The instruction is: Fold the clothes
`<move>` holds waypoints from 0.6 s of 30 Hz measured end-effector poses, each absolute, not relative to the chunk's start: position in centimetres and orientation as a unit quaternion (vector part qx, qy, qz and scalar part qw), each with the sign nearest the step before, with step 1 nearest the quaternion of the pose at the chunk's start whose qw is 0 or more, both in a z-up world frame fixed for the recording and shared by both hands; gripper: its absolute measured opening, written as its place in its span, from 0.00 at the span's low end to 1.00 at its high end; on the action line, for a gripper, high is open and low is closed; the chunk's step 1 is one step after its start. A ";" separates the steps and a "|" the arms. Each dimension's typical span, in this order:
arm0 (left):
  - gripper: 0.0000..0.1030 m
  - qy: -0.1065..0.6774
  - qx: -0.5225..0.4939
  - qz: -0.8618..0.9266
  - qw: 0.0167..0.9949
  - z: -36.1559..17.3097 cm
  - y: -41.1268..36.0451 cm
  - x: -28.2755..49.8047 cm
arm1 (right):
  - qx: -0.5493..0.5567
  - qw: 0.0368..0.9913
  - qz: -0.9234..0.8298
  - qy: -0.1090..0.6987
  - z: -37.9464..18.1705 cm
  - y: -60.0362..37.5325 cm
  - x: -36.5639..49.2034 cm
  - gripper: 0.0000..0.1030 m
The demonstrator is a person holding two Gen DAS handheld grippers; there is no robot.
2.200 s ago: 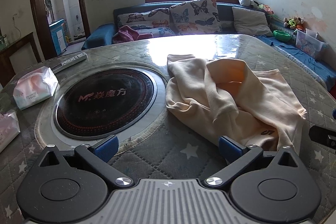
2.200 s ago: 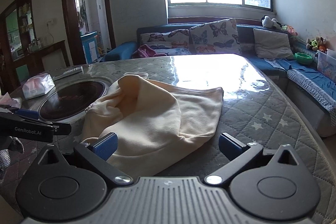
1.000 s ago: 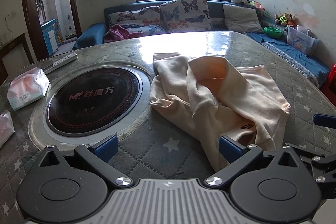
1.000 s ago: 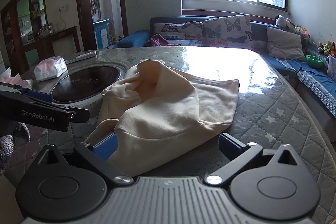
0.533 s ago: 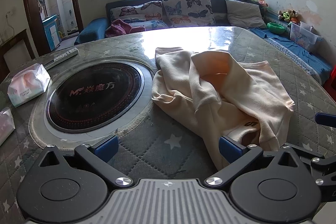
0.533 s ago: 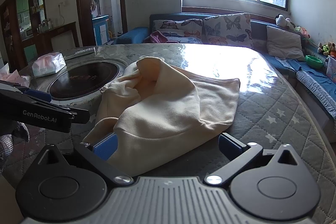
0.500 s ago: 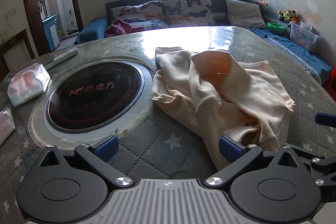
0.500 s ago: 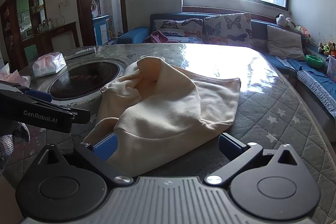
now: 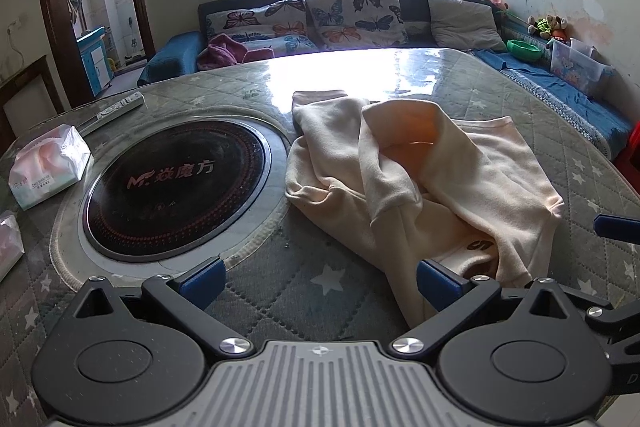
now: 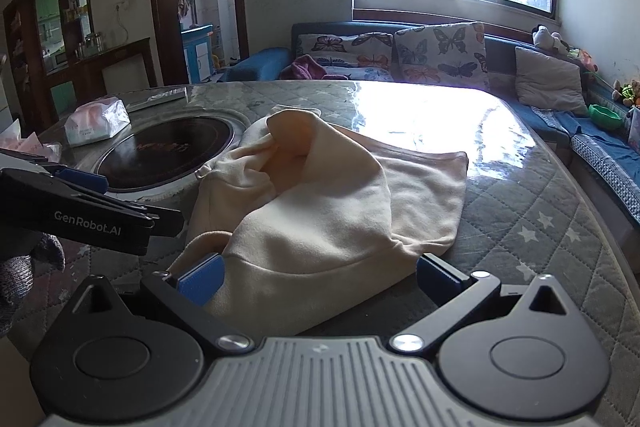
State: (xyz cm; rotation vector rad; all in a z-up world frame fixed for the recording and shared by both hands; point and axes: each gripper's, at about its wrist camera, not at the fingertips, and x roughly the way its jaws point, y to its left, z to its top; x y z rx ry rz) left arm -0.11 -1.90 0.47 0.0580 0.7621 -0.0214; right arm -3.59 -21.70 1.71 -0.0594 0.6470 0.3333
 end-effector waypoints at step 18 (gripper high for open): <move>1.00 0.379 0.028 -0.010 0.925 0.3 -1.8 -0.8 | -0.036 0.933 0.165 0.318 1.4 -21.7 -3.8 1.00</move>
